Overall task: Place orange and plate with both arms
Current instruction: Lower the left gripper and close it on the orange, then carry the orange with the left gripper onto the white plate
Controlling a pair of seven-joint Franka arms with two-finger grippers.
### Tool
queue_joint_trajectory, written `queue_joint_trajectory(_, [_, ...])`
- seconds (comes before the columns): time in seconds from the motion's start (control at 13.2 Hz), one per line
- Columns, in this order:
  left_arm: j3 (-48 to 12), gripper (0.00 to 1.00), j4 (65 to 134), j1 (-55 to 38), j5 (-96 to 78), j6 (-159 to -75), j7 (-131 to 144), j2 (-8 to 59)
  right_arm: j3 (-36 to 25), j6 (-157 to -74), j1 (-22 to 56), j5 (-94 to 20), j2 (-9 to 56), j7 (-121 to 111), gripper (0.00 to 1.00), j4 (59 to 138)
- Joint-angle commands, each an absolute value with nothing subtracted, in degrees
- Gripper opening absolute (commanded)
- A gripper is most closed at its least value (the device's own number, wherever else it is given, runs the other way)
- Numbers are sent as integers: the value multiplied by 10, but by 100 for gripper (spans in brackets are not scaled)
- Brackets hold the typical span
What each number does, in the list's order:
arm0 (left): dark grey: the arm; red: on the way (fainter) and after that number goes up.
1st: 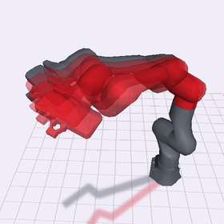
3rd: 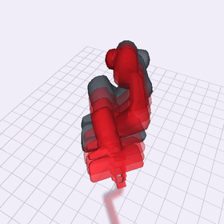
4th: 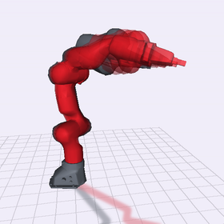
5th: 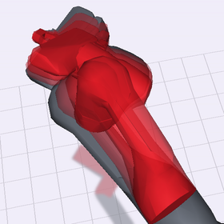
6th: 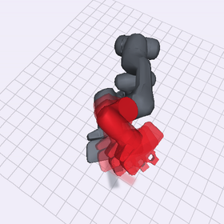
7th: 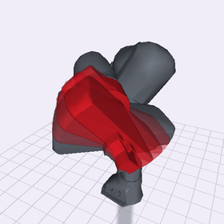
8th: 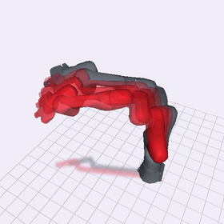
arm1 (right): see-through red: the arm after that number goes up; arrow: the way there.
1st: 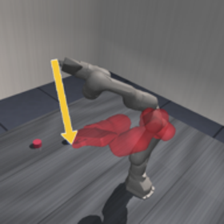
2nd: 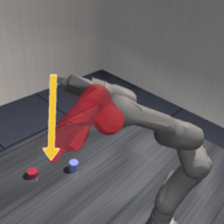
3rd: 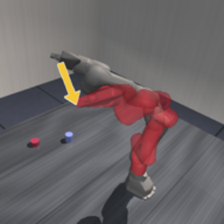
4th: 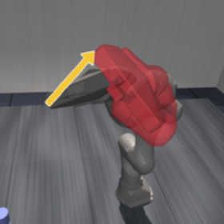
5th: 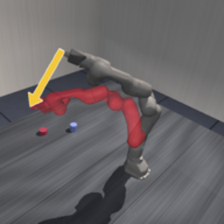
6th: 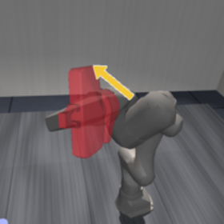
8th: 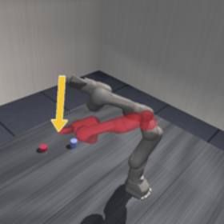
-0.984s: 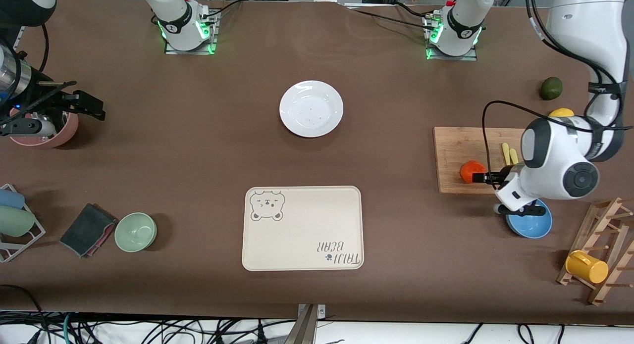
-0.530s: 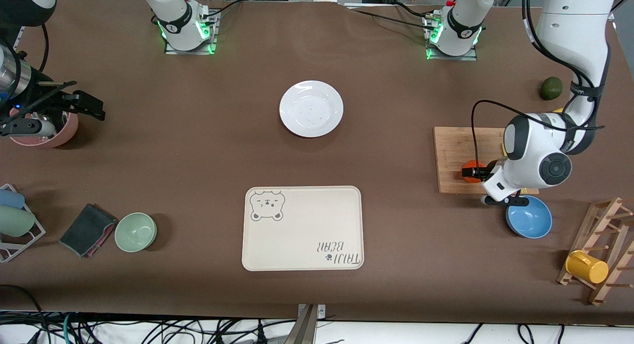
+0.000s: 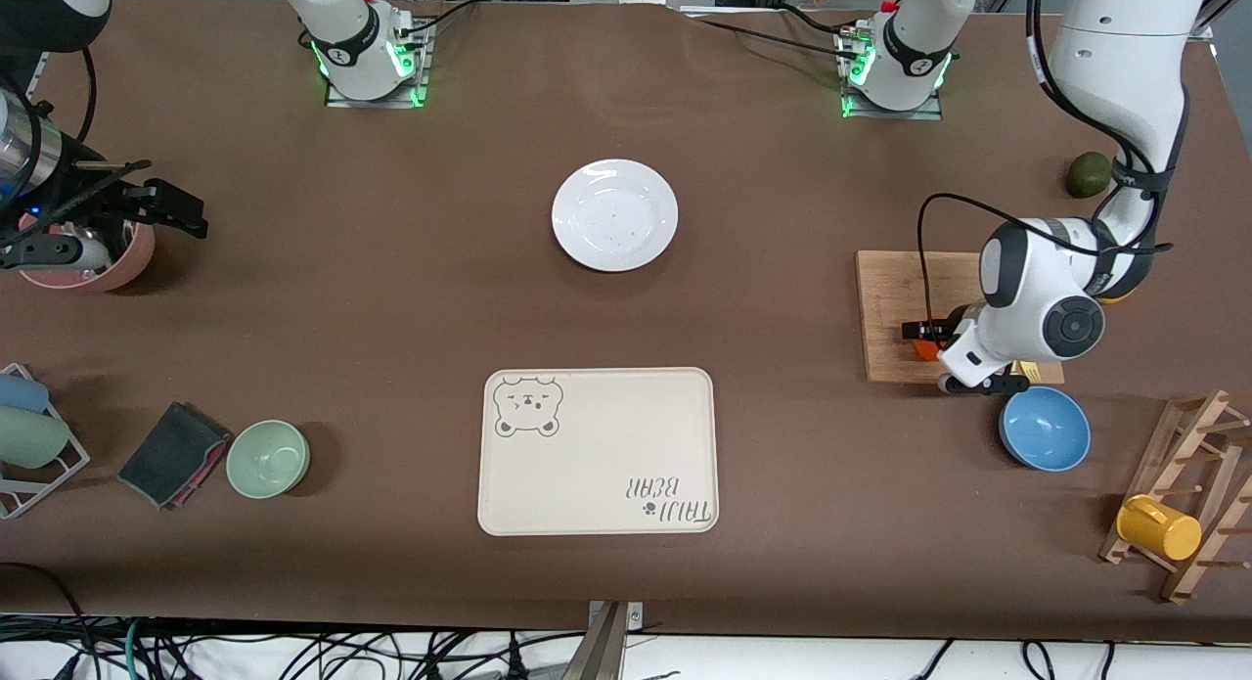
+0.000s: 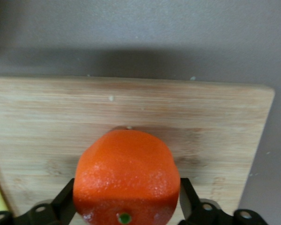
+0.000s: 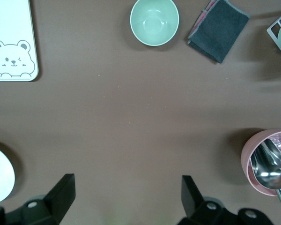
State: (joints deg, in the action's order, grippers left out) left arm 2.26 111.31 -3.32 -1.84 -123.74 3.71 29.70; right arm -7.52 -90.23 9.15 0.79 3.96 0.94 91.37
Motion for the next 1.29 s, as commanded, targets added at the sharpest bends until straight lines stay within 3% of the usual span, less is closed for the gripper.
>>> queue_joint_trajectory(0.0, [23,12,1101,-61,-24,-1237,84,282,-76,-898,92,9,45,13,100,899])
queue_joint_trajectory(0.15, [19,1,1078,-82,-25,-1229,123,281,-76,-898,91,10,47,13,100,899])
queue_joint_trajectory(0.68, [19,1,984,-301,-146,-1185,371,286,-76,-904,87,11,47,13,100,899])
queue_joint_trajectory(1.21, [19,1,855,-536,-185,-1191,625,418,-80,-904,69,10,47,13,100,899])
